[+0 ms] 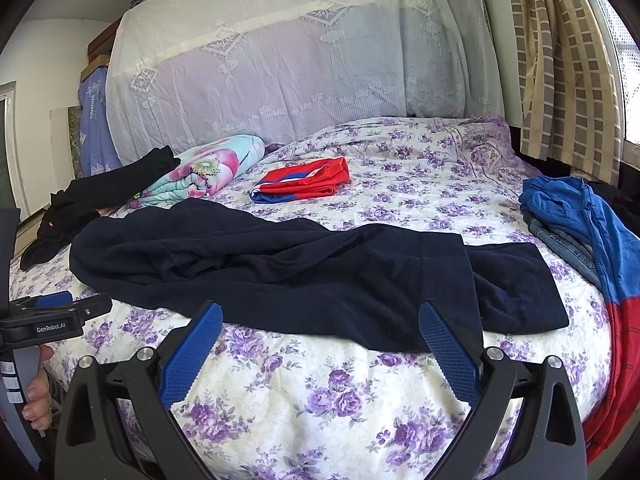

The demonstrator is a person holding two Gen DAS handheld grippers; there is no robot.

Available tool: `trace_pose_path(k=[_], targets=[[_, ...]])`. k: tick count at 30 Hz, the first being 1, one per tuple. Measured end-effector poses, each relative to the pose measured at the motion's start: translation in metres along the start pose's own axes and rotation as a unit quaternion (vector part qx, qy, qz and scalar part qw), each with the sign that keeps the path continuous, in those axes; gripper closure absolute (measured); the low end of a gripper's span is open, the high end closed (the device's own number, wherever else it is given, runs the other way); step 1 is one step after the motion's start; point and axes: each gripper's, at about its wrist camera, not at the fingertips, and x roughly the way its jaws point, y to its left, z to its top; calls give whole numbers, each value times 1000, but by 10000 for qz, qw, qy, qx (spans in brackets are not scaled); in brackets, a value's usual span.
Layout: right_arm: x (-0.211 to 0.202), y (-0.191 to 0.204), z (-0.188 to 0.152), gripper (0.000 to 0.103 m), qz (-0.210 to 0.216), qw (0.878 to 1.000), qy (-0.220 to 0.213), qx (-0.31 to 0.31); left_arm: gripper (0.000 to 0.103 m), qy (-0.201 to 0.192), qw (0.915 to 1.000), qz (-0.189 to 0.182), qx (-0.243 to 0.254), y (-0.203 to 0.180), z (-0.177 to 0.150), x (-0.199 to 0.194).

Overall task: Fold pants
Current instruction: 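Move both grippers to the navy pants and close the right gripper on a leg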

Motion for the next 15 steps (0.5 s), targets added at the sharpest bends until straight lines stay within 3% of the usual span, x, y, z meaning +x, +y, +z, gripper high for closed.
trace_pose_path(k=[9, 15], targets=[[16, -23, -10, 4, 221, 9981, 336, 475, 5, 269, 9979, -327, -491, 35, 1, 21], [24, -61, -15, 4, 196, 9937, 414, 1027, 5, 308, 9948, -219, -949, 80, 3, 34]])
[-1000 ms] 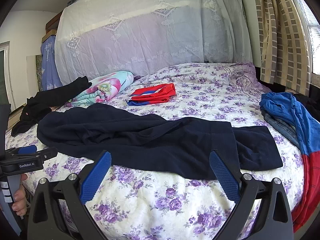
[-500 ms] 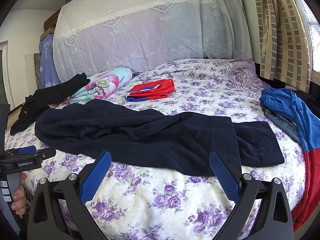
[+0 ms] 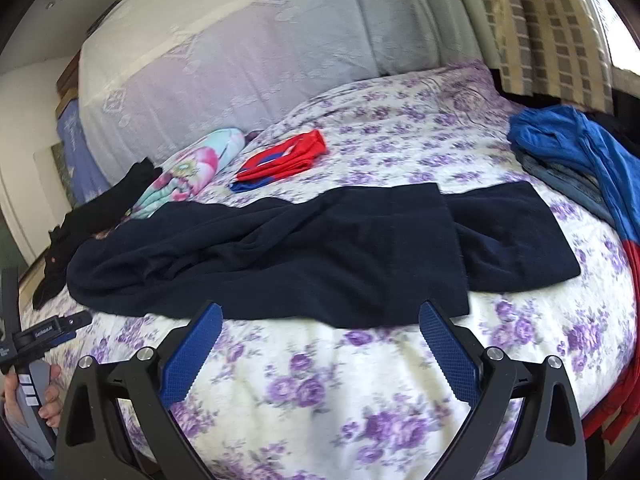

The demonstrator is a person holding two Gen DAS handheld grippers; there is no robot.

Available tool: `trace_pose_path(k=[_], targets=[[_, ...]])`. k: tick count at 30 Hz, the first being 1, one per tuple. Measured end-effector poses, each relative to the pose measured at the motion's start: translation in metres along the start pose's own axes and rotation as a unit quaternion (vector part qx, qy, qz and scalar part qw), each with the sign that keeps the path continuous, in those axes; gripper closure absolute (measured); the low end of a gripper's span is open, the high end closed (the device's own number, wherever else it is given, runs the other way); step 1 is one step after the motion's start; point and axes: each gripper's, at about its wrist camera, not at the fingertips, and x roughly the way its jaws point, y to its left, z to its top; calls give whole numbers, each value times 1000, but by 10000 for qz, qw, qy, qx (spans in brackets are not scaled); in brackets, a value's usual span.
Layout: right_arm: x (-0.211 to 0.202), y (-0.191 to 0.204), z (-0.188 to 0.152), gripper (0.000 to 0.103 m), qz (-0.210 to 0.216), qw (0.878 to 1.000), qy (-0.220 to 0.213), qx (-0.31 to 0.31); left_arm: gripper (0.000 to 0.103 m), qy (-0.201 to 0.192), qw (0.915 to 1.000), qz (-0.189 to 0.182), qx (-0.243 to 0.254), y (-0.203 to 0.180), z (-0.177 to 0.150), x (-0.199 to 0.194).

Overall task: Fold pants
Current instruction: 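Move both grippers to the navy pants and close the right gripper on a leg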

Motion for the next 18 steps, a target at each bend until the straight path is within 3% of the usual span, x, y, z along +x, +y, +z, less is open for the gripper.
trace_pose_path(k=[8, 14, 18], targets=[[18, -60, 8, 4, 15, 9958, 80, 909, 5, 40, 9991, -51, -425, 51, 21, 14], [40, -101, -4, 4, 805, 9734, 428, 2102, 5, 235, 9950, -394, -885, 73, 37, 34], [50, -102, -3, 3, 980, 9688, 306, 2258, 5, 300, 9951, -424, -839, 76, 47, 48]])
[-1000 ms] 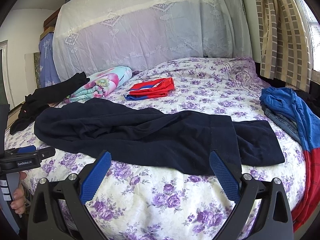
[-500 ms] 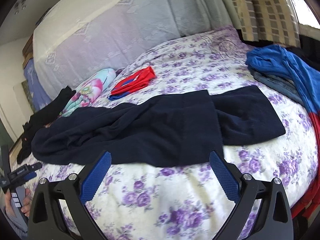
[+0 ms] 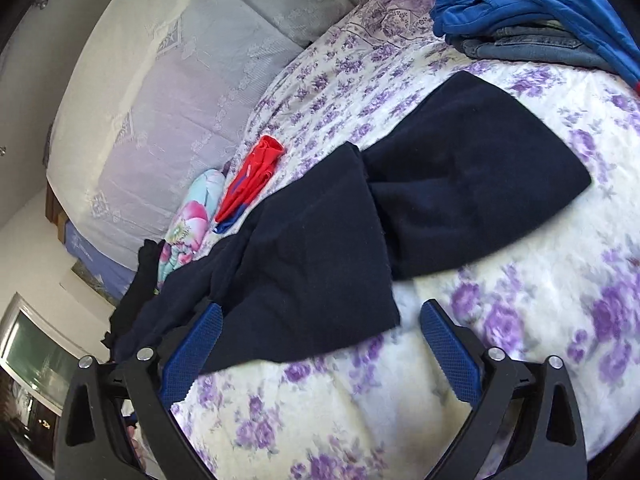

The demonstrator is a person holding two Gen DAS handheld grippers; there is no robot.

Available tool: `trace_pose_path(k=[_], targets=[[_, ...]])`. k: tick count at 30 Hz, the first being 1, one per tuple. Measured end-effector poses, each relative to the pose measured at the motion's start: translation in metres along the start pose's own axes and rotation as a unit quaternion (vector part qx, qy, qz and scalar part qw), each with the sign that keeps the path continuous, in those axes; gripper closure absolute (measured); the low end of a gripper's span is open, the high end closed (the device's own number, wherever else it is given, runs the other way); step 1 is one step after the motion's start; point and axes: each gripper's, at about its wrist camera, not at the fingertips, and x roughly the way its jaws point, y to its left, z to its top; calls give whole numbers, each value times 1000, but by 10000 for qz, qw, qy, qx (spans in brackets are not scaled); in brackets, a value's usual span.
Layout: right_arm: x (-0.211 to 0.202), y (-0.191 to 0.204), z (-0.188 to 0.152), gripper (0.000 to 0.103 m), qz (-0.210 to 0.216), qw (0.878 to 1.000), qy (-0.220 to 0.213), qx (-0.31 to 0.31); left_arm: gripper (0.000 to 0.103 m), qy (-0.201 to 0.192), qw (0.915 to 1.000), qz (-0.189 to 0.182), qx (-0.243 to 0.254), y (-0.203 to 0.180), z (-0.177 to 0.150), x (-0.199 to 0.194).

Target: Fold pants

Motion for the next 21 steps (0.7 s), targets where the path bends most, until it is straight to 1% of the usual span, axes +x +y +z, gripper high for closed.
trace_pose_path(k=[1, 2, 3, 4, 5, 6, 8, 10, 12, 14, 17, 18, 21], targets=[[6, 2, 2, 3, 74, 10000, 12, -18, 5, 17, 10000, 8, 33, -1, 3, 4], [11, 5, 4, 6, 123, 9999, 45, -69, 5, 39, 10000, 12, 67, -2, 7, 8], [18, 9, 6, 20, 205, 9995, 95, -199, 5, 60, 10000, 15, 74, -2, 10, 12], [23, 12, 7, 38, 313, 9990, 159, -271, 5, 91, 9999, 12, 69, -2, 13, 16], [30, 11, 7, 79, 533, 9978, 357, -184, 5, 133, 9999, -50, 56, -2, 18, 21], [33, 8, 8, 90, 653, 9968, 451, -18, 5, 153, 9998, -88, 42, -2, 22, 24], [28, 3, 9, 91, 784, 9958, 432, 180, 5, 212, 9997, -150, -23, 0, 31, 29], [6, 6, 10, 91, 796, 9962, 352, 46, 5, 312, 9989, -297, -173, 4, 40, 32], [-18, 8, 10, 91, 749, 9965, 368, -112, 5, 362, 9981, -436, -252, 6, 40, 28], [-45, 7, 8, 91, 520, 9979, 280, -279, 5, 377, 9978, -487, -257, 7, 36, 22], [-85, -11, 11, 91, 117, 9998, 83, -156, 5, 432, 9968, -632, -214, 7, 22, 10], [-98, -21, 13, 91, -134, 9998, -46, -106, 5, 439, 9966, -656, -224, 7, 18, 7], [-113, -47, 17, 91, -555, 9982, -173, 152, 5, 527, 9957, -753, -148, 6, 7, 4]])
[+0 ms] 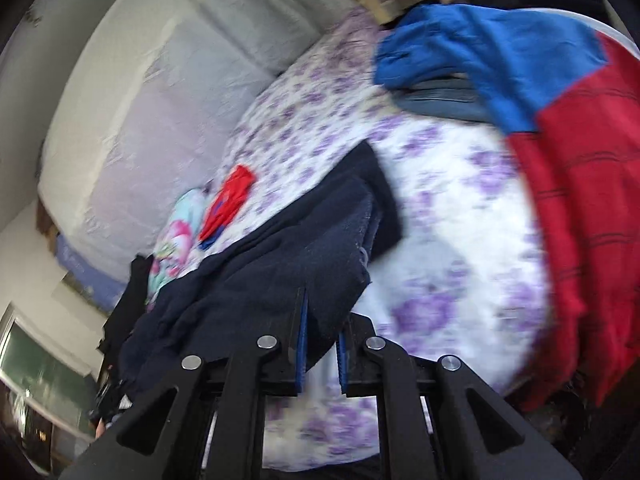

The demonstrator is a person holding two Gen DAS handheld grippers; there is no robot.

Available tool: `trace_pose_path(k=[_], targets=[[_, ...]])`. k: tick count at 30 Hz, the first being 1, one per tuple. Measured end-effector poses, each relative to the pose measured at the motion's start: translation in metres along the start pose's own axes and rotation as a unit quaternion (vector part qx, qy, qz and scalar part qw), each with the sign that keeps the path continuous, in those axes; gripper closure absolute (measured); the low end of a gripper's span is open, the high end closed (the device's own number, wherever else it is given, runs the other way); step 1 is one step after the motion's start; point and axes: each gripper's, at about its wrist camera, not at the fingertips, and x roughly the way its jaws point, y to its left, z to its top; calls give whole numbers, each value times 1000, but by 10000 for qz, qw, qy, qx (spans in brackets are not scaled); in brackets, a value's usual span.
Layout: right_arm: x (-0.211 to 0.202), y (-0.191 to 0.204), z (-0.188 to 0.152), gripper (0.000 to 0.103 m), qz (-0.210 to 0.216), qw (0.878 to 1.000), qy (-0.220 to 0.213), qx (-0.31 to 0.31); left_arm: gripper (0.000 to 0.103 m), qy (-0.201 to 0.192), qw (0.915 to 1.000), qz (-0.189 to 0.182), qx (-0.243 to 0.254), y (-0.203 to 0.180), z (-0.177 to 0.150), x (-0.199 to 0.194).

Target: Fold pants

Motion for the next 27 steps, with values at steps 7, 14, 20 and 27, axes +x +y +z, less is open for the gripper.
trace_pose_path(k=[7, 14, 20, 27], targets=[[8, -8, 2, 59, -705, 9972, 219, -149, 5, -199, 9998, -6, 1, 13, 2, -20], [1, 22, 53, 40, -541, 9957, -293, -695, 5, -837, 9943, 631, 169, 12, 93, -35], [67, 18, 97, 40, -152, 9996, 87, -221, 5, 366, 9849, 583, 1587, -37, 184, 71], [121, -26, 132, 40, -154, 9956, 599, 707, 5, 1230, 9748, 56, 1858, -45, 220, 147]])
